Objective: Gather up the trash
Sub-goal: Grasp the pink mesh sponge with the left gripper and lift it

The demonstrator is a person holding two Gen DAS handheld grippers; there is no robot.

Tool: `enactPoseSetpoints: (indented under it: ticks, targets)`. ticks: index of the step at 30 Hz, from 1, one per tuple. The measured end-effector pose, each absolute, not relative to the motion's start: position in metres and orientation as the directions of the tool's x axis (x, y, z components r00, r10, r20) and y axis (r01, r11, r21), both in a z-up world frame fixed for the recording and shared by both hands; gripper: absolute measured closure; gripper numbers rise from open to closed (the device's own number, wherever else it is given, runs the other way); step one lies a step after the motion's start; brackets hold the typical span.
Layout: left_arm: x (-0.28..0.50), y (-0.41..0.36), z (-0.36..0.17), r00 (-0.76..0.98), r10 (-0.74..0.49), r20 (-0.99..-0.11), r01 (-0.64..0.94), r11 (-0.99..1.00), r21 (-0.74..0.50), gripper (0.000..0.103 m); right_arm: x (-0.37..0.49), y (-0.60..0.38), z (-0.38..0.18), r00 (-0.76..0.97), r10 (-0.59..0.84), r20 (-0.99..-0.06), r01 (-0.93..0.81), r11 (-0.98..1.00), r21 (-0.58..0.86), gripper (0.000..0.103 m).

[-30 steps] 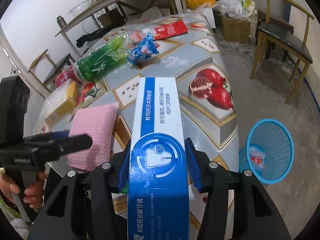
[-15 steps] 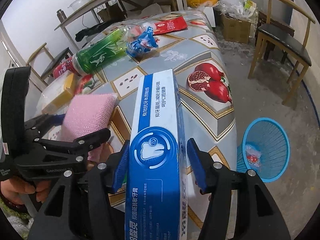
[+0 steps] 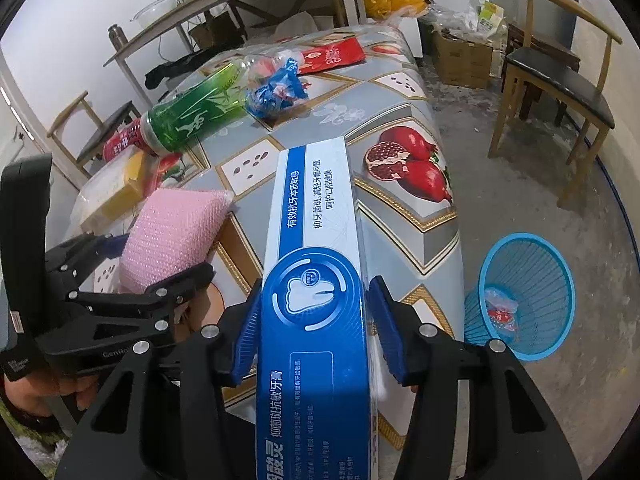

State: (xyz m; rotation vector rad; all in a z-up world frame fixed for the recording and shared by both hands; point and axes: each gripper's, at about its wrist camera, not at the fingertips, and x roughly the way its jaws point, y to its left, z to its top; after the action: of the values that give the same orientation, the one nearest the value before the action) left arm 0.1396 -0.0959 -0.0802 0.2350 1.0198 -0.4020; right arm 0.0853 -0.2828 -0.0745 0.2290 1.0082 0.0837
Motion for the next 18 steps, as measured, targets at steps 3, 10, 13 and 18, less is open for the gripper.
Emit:
enactPoseSetpoints:
  ticks: [3,10,13,18]
  targets:
    - [0.135,-0.096,-0.078,0.462,-0.221,-0.859,0.437,0.899,0.004,0.024,0.083,-0.286,-0.073,0.539,0.181,-0.823,0.048,0.968,0.245,0.053]
    - [0.126,-0.098,-0.068,0.493,-0.227,-0.84,0.448,0.894,0.022,0.024,0.08,-0.29,-0.065,0.559,0.183,-0.809,0.059,0.964,0.259,0.054]
    - [0.123,-0.098,-0.062,0.508,-0.229,-0.83,0.451,0.892,0.03,0.024,0.078,-0.292,-0.06,0.571,0.184,-0.8,0.063,0.962,0.266,0.054]
    - [0.118,-0.102,-0.053,0.529,-0.233,-0.816,0.46,0.887,0.045,0.024,0.075,-0.298,-0.053,0.591,0.187,-0.785,0.069,0.957,0.281,0.055]
